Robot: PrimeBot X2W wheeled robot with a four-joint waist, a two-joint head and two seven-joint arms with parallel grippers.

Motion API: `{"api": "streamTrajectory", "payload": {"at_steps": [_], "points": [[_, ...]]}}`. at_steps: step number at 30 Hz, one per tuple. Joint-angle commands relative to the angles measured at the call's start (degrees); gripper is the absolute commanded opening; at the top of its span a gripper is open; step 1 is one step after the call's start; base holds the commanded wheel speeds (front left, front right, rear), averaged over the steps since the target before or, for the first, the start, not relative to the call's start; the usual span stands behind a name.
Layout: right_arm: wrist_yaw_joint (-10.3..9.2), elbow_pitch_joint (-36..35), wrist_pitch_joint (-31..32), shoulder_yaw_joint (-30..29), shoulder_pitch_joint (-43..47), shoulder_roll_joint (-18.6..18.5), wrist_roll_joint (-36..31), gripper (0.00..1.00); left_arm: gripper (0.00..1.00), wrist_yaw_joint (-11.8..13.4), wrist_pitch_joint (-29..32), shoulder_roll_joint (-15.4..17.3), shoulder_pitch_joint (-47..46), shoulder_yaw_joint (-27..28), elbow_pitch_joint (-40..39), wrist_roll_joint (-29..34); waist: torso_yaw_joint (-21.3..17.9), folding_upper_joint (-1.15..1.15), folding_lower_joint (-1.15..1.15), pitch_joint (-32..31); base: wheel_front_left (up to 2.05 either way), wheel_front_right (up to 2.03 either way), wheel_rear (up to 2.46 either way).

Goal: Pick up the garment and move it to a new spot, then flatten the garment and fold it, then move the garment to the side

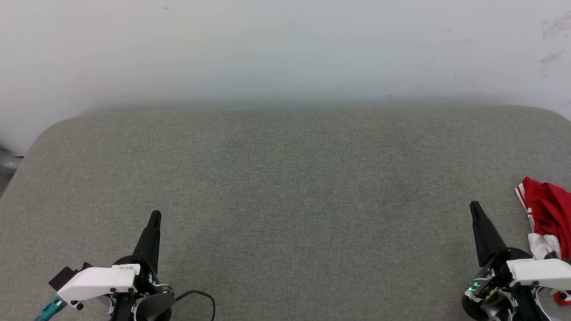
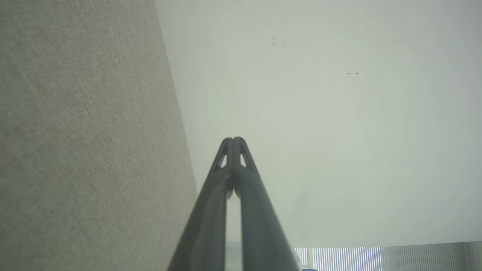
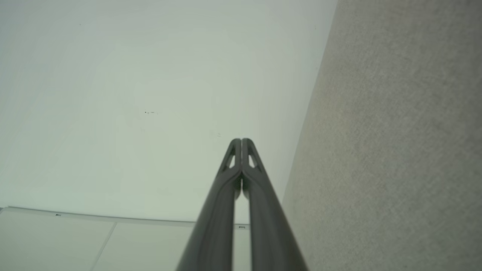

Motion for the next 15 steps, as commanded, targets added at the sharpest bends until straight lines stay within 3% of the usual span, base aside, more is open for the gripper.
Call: {"api": "streamTrajectory", "payload": {"at_steps": [1,15], "points": [[-0.02,0.5,0.1,-0.1,-0.9,0.0,1.2,0.00,0.00,-0.3,0.4,-0.2,-0.6,0.5,0.1,-1.0,0.0,0.00,0.00,0.0,0.00,0.00,0.00],[-0.02,0.5,0.3,-0.3,-1.0,0.2,1.2,0.00,0.00,-0.3,0.5,-0.3,-0.6,0.5,0.1,-1.2,0.0,0.00,0.00,0.0,0.00,0.00,0.00]]}}
